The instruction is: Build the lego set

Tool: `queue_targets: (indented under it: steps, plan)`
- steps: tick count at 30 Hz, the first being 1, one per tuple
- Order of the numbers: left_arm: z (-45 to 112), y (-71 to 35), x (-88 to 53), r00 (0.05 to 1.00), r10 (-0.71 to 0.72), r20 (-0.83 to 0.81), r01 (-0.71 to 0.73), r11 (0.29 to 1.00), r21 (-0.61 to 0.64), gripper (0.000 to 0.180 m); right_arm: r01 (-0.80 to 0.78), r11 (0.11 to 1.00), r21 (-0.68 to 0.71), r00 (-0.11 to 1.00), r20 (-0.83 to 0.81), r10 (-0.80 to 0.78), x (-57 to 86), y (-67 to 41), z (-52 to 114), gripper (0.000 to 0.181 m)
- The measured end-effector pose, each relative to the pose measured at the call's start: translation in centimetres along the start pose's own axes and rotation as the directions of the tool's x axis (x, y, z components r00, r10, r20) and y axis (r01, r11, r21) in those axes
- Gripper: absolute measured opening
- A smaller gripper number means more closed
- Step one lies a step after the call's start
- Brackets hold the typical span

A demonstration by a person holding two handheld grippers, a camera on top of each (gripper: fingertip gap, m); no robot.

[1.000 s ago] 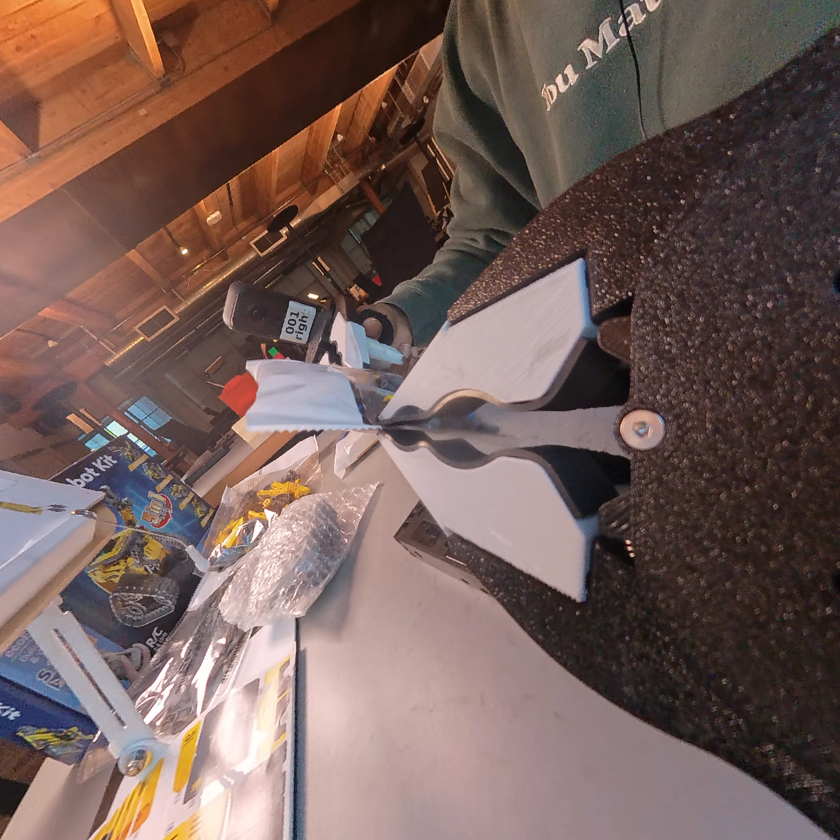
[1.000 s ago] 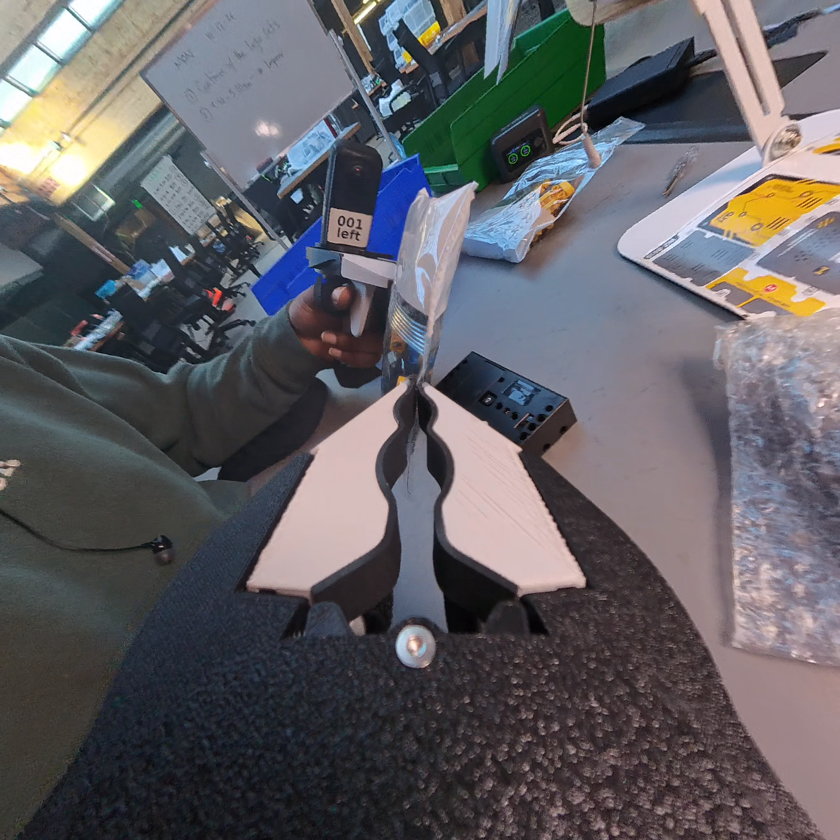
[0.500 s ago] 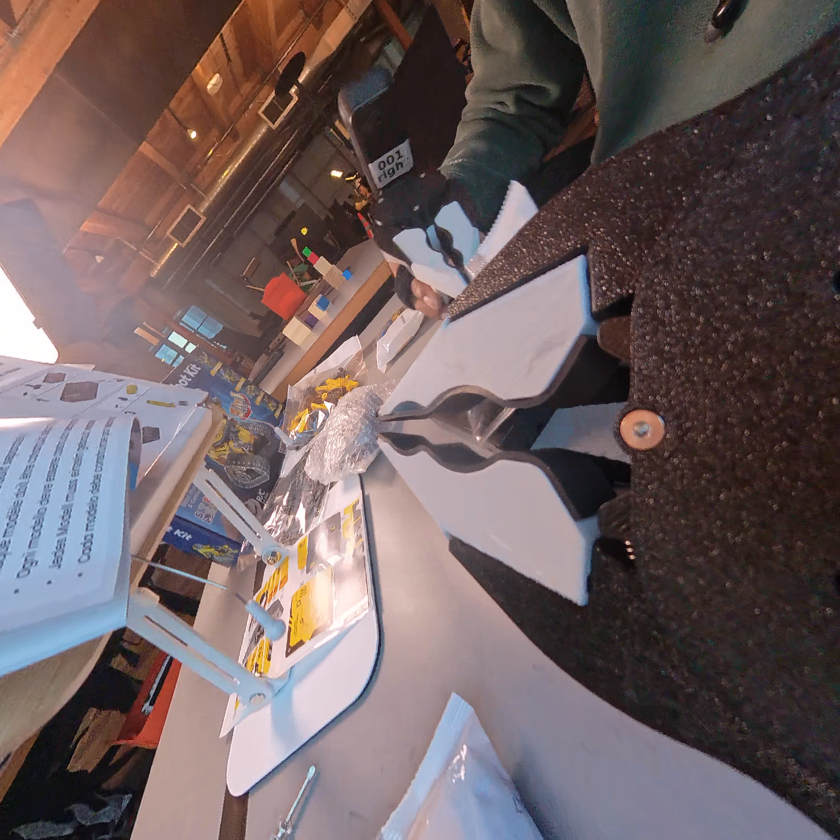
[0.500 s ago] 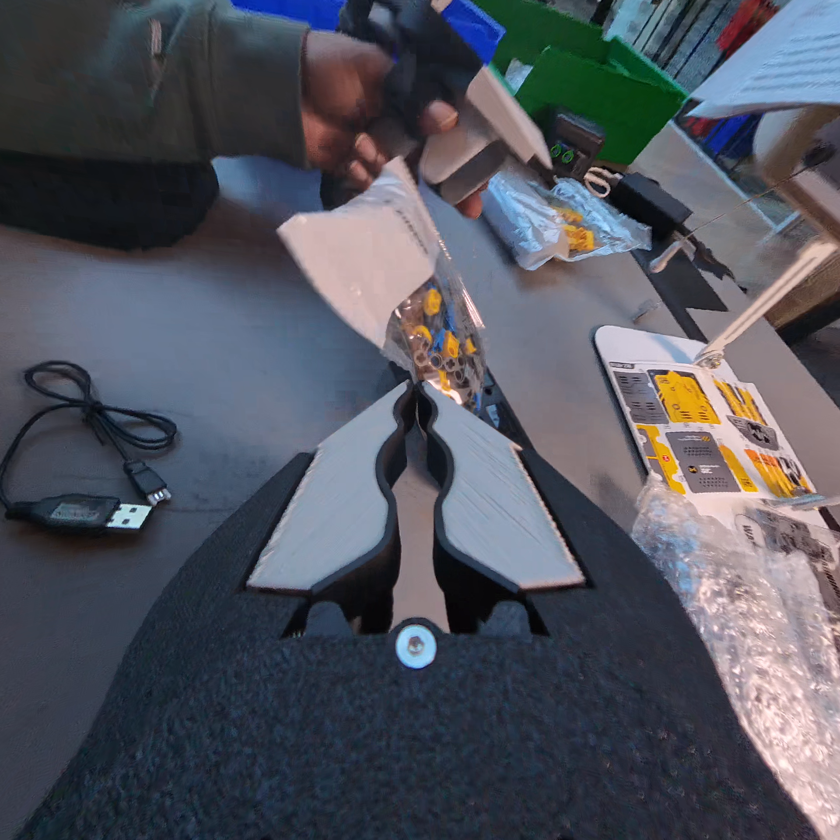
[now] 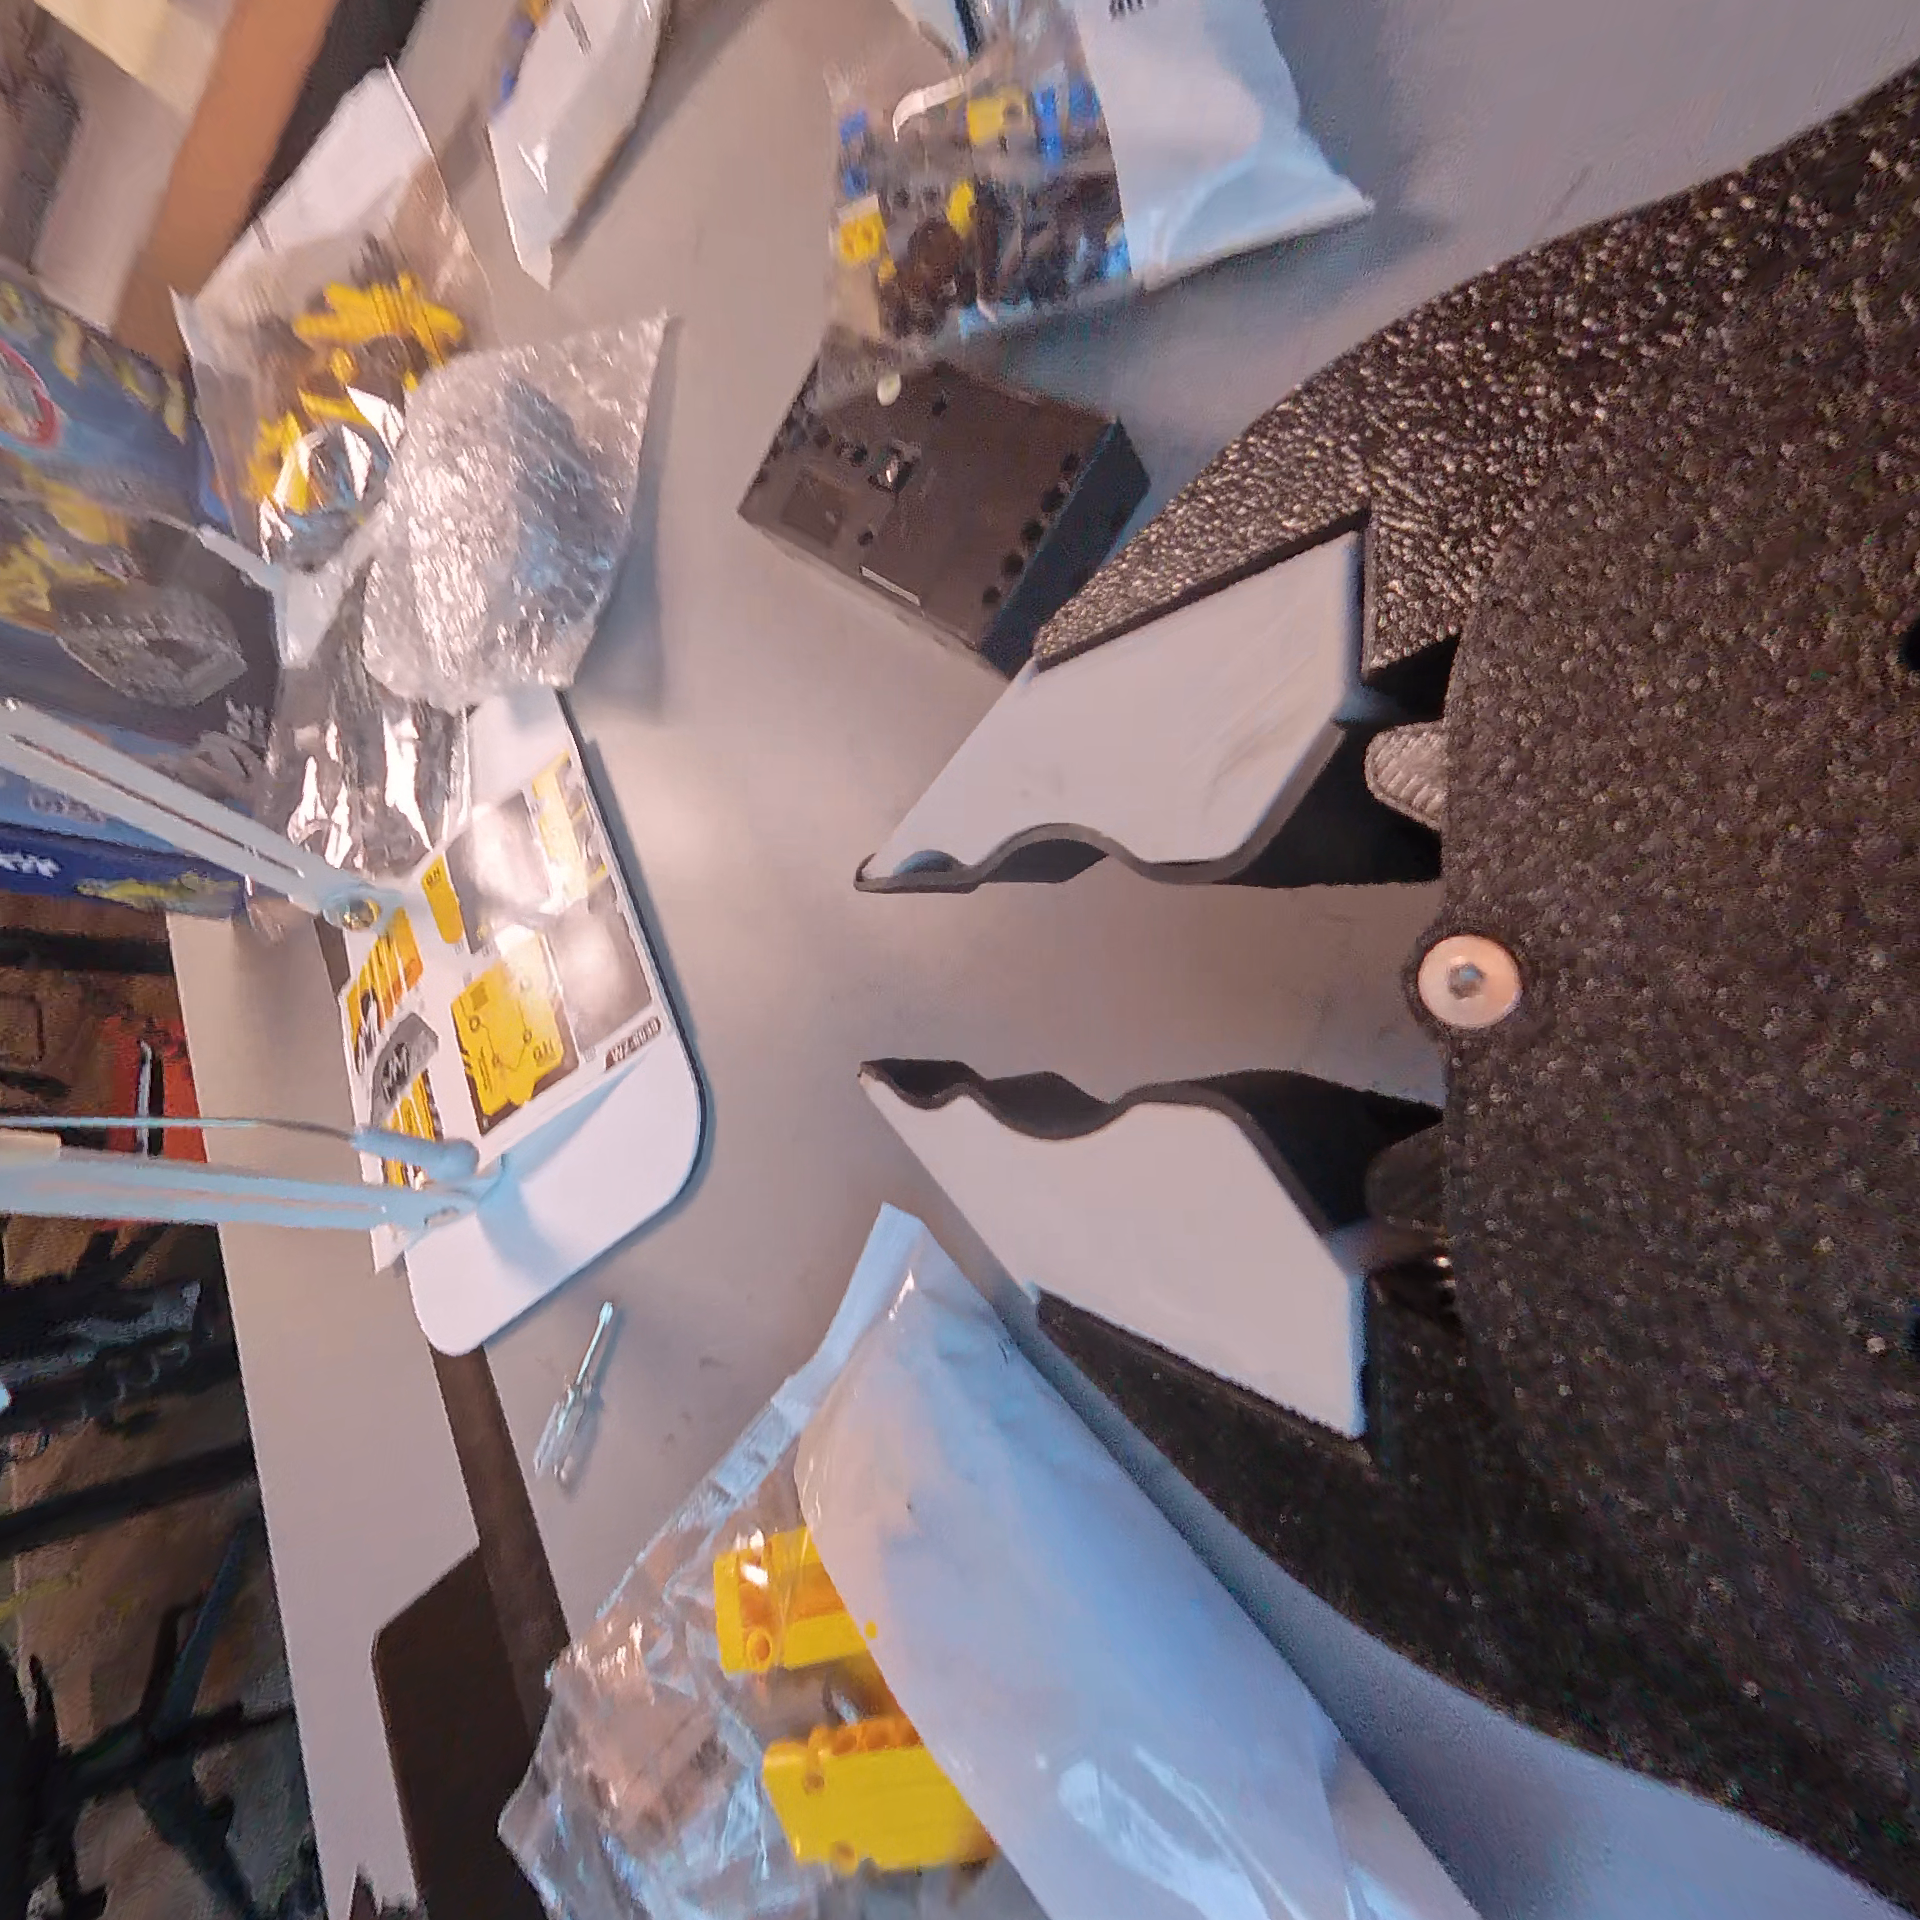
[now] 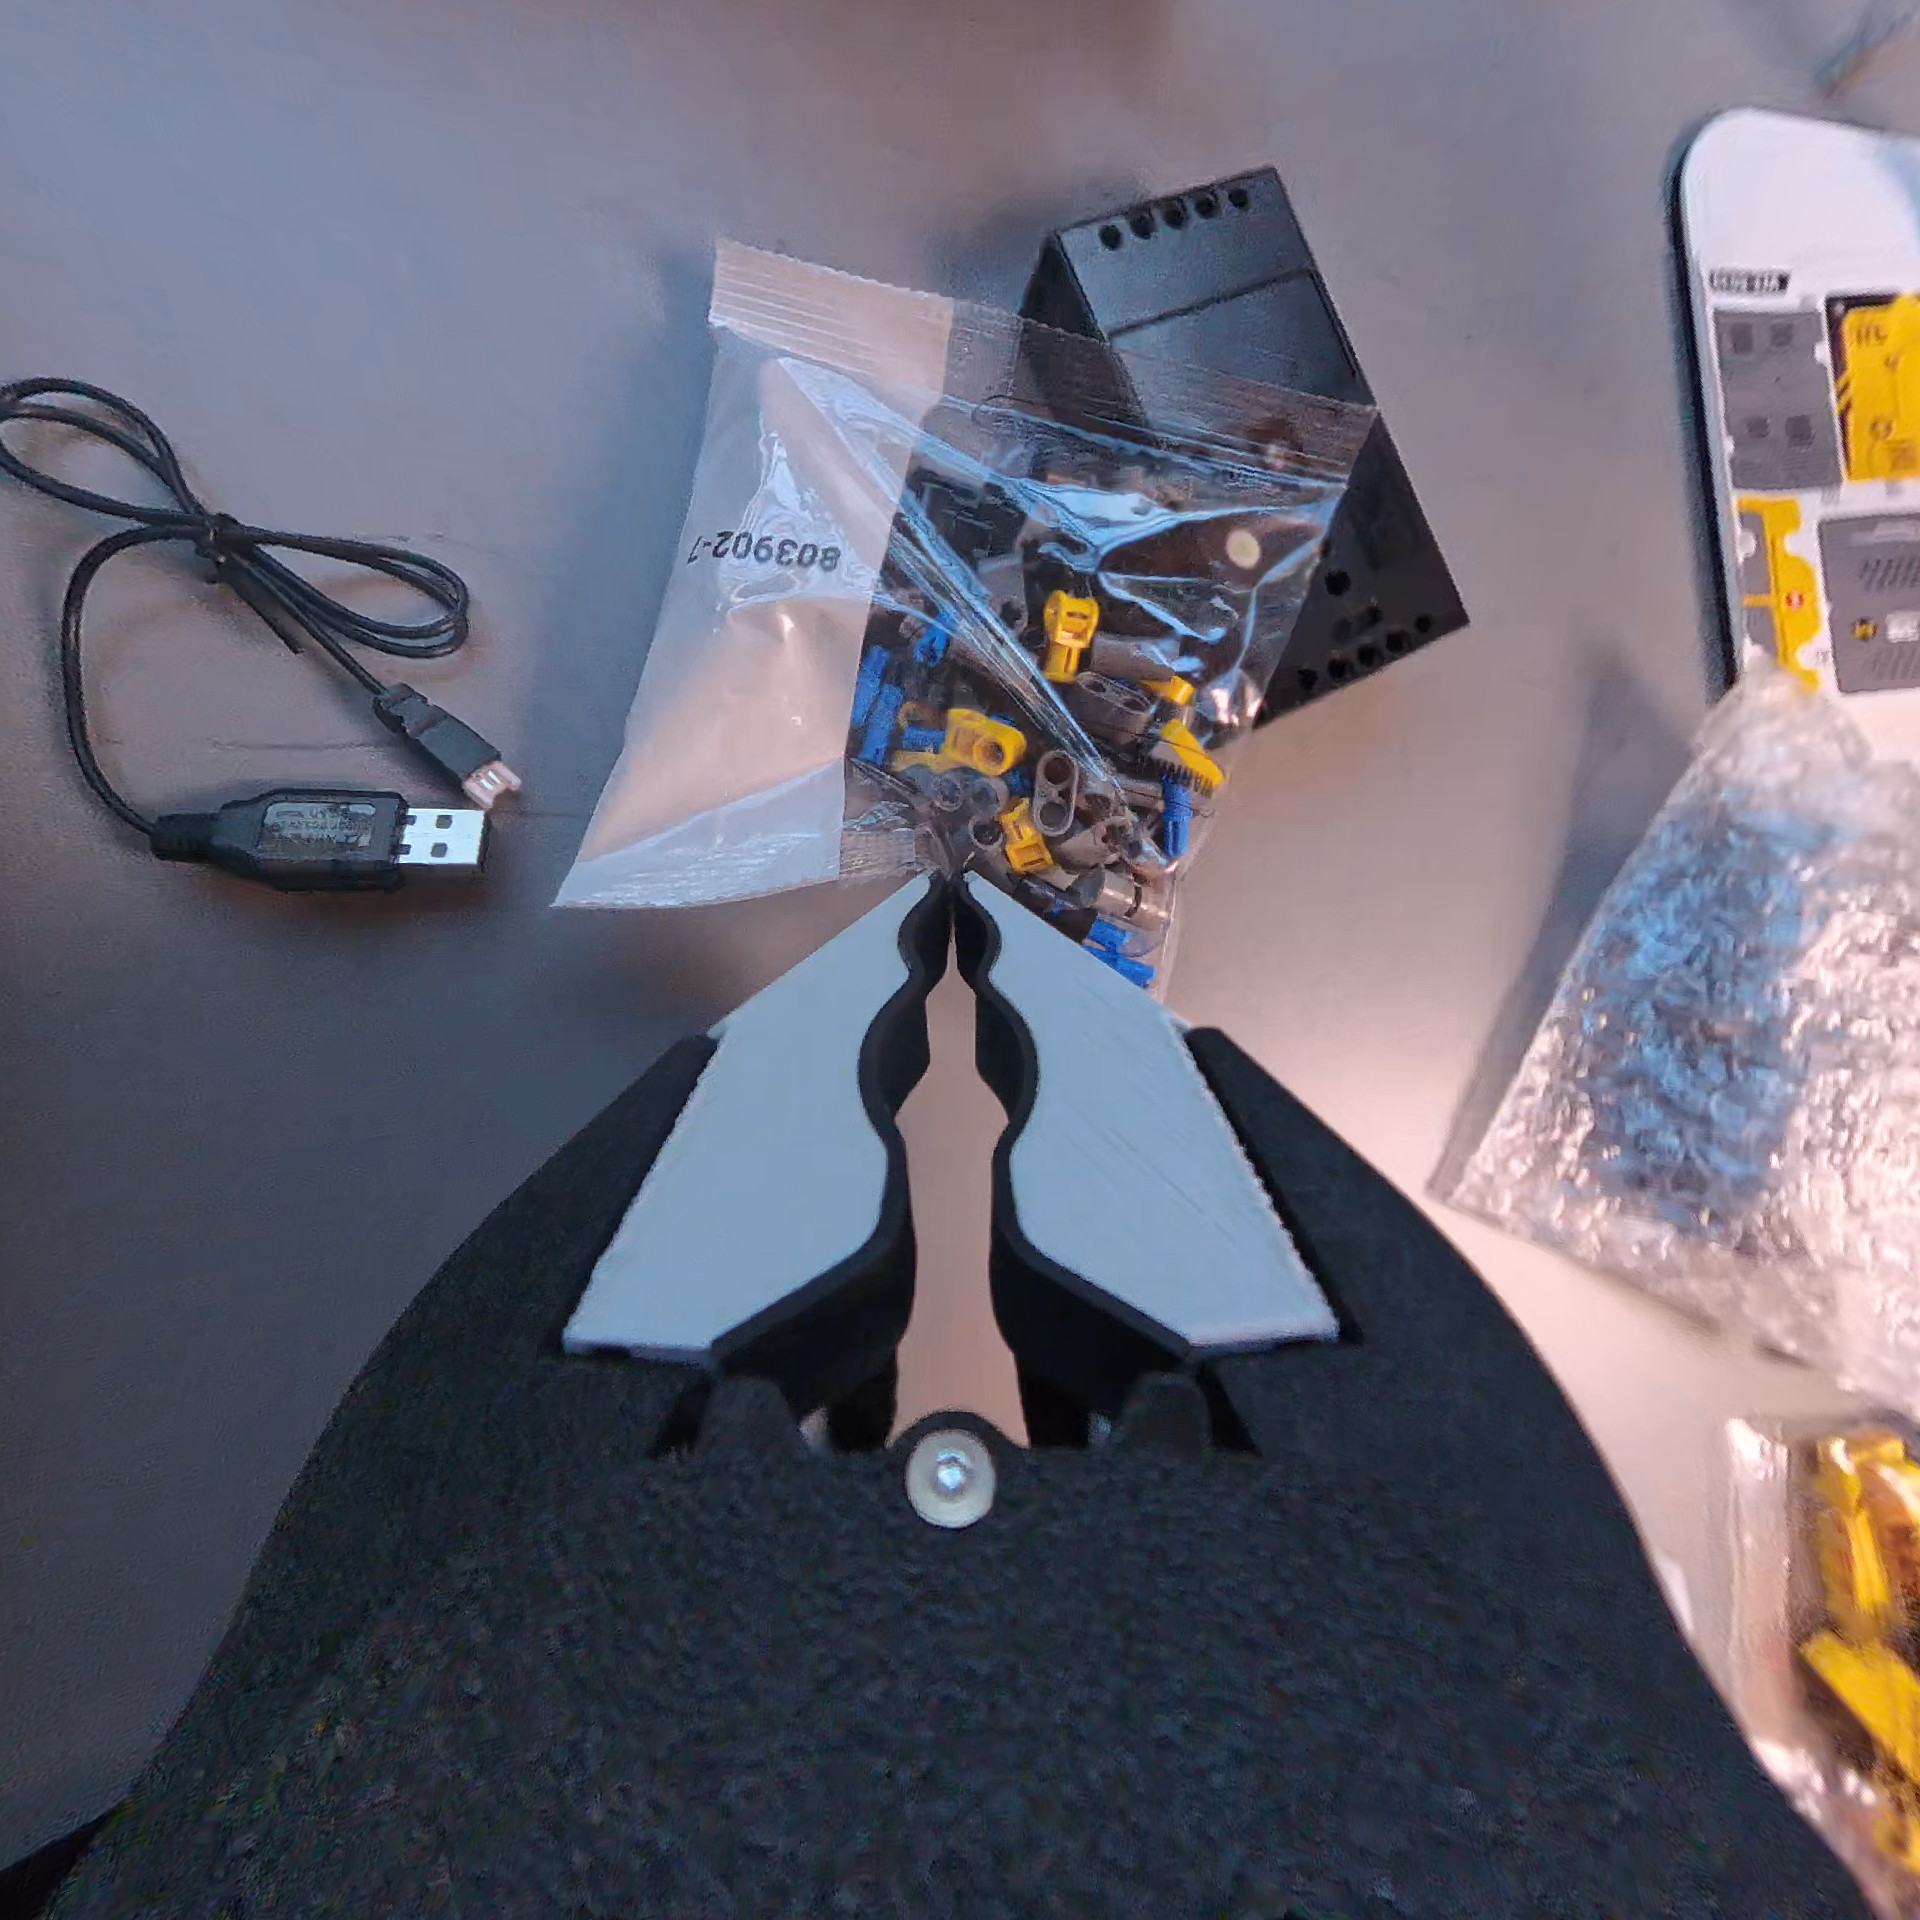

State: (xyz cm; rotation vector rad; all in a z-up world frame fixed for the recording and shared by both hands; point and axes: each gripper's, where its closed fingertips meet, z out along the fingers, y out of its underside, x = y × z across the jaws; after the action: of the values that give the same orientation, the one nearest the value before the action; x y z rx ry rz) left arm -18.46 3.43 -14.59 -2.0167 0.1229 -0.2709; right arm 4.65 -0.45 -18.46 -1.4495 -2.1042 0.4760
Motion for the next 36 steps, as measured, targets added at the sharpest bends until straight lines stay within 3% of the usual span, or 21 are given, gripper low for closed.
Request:
queue_targets:
  steps: [6, 10, 13, 17, 21, 24, 28, 32, 36]
  plan:
    - [-1.7, 0.7, -4.9, 0.945, 0.132, 0.3, -0.102, 0.988, -0.114, 0.048, -0.127, 0.981, -0.144, 0.984, -0.142, 0.107, 1.6, 3.9, -2.5, 0.0]
    - [-3.5, 1.4, -8.2, 0.89, 0.155, 0.43, -0.078, 0.978, -0.191, 0.072, -0.229, 0.956, -0.182, 0.945, -0.279, 0.173, 3.6, 7.1, -4.6, 0.0]
    - [-3.7, 2.7, -10.1, 0.875, 0.179, 0.451, -0.052, 0.959, -0.28, 0.088, -0.273, 0.951, -0.143, 0.92, -0.328, 0.215, 4.5, 8.0, -5.4, 0.001]
    - [-3.0, 4.3, -11.8, 0.862, 0.271, 0.428, -0.062, 0.895, -0.442, 0.094, -0.252, 0.967, 0.021, 0.923, -0.294, 0.247, 4.6, 5.0, -6.4, 0.026]
    - [-2.5, 4.4, -12.9, 0.885, 0.263, 0.384, -0.038, 0.863, -0.504, 0.082, -0.223, 0.944, 0.244, 0.929, -0.242, 0.282, 5.4, 0.8, -7.9, 0.03]
    - [-2.5, 4.7, -13.5, 0.906, 0.23, 0.355, -0.007, 0.846, -0.532, 0.051, -0.219, 0.906, 0.363, 0.937, -0.179, 0.299, 5.5, -1.2, -8.1, 0.028]
    - [-2.9, 4.4, -13.8, 0.877, 0.318, 0.361, -0.068, 0.825, -0.561, 0.02, -0.216, 0.864, 0.455, 0.936, -0.157, 0.316, 6.1, -1.8, -7.7, 0.024]
    - [-3.6, 3.5, -12.4, 0.815, 0.442, 0.375, -0.178, 0.807, -0.563, 0.011, -0.264, 0.822, 0.505, 0.925, -0.108, 0.364, 6.4, -1.5, -7.3, 0.021]
    - [-5.2, 0.5, -9.1, 0.833, 0.399, 0.384, -0.217, 0.873, -0.436, 0.009, -0.285, 0.796, 0.534, 0.917, -0.091, 0.389, 7.0, -1.4, -7.8, 0.019]
